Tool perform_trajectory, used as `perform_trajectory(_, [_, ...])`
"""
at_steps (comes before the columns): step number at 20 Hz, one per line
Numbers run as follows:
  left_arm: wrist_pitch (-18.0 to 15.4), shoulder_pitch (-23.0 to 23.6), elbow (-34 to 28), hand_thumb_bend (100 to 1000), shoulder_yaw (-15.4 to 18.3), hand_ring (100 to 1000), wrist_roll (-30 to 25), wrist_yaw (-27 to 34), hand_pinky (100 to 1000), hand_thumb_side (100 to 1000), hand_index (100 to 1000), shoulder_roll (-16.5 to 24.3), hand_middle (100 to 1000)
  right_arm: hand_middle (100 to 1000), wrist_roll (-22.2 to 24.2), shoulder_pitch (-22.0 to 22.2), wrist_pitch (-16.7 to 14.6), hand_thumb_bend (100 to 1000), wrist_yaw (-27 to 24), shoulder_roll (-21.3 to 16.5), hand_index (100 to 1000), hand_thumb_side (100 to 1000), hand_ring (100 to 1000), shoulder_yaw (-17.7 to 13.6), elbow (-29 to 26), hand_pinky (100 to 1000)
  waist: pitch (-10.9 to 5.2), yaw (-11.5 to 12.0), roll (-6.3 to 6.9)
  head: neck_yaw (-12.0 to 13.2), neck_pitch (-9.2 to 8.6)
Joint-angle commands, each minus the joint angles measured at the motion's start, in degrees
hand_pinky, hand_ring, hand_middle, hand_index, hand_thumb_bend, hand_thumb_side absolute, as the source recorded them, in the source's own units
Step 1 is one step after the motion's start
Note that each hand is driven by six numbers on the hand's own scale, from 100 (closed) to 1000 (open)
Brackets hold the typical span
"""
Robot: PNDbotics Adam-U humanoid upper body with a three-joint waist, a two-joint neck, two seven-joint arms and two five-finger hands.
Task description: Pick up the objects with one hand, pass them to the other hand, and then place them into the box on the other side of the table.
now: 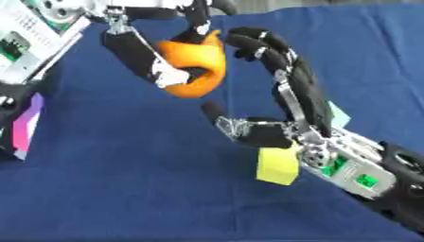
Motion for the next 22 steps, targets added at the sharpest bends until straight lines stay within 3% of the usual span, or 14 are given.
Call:
perform_trajectory(1, [-0.88,-0.94,0.43,100,1.54,1000,1.08,-1.06,712,100,341,1.58,220,810,0.10,-0.24,0.51,410,0.69,-1.63,863,483,667,-0.70,-0.58,612,-1.17,-0.02,0.01,0.22,0.20])
perform_trajectory(14, [-3.59,0.30,3.13,145,4.29,1000,4.17,-4.46,700,100,340,4.65,226,828,-0.04,1.58,1.32,402,2.03,-2.13,881,504,686,0.03,-0.58,616,-1.28,-0.07,0.15,2.59,-0.06])
perform_trajectory(18, [-1.97,2.43,6.26,165,7.36,1000,6.13,-6.43,695,100,351,7.69,238,830,0.41,4.19,1.85,397,3.49,-3.61,879,466,696,0.05,-0.58,630,-1.71,0.50,-0.06,7.60,-0.96])
perform_trajectory(22, [-2.41,4.59,8.93,158,11.82,1000,9.49,-8.72,695,100,355,12.22,241,827,0.54,5.56,1.61,394,5.52,-3.90,876,465,697,0.99,-0.58,636,-1.65,-0.08,-0.45,10.69,-1.99])
